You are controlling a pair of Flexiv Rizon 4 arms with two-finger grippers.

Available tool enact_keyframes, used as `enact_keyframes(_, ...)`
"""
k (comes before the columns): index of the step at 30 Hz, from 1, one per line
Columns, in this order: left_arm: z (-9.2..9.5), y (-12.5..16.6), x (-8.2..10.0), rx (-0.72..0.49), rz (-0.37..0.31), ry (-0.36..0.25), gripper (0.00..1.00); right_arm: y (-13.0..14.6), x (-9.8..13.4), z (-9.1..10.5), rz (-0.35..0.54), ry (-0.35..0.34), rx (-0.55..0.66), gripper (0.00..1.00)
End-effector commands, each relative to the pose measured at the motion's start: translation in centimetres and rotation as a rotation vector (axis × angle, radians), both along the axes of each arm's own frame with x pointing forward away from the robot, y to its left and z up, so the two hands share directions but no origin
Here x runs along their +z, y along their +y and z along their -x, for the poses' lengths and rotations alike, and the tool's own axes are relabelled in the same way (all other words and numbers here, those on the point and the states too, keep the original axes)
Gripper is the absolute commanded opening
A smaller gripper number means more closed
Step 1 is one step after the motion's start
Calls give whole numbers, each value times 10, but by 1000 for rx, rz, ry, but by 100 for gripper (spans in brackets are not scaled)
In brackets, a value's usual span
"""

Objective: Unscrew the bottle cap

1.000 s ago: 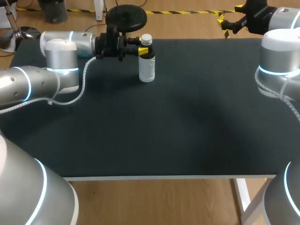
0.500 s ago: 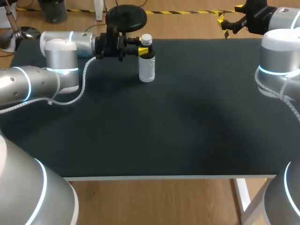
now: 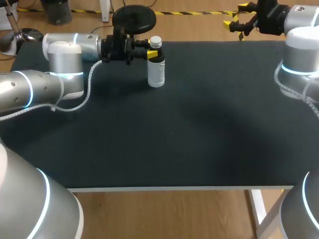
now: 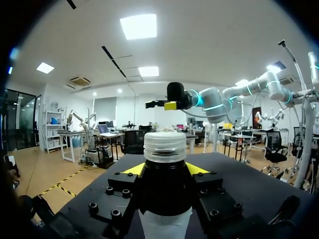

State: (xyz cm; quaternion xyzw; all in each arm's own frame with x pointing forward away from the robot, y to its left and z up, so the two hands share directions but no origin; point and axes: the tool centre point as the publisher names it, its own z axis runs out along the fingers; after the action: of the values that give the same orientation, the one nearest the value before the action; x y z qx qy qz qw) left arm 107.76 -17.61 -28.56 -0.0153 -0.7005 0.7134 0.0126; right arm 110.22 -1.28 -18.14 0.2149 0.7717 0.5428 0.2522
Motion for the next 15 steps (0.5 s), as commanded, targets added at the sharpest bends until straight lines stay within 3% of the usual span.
enact_keyframes(1,0,-1,0,3,0,-2,0,3,-6,-7,-34,38,157,100)
enact_keyframes(15,0,-1,0,3,0,-2,0,53,-19,10,-4,86,234,100)
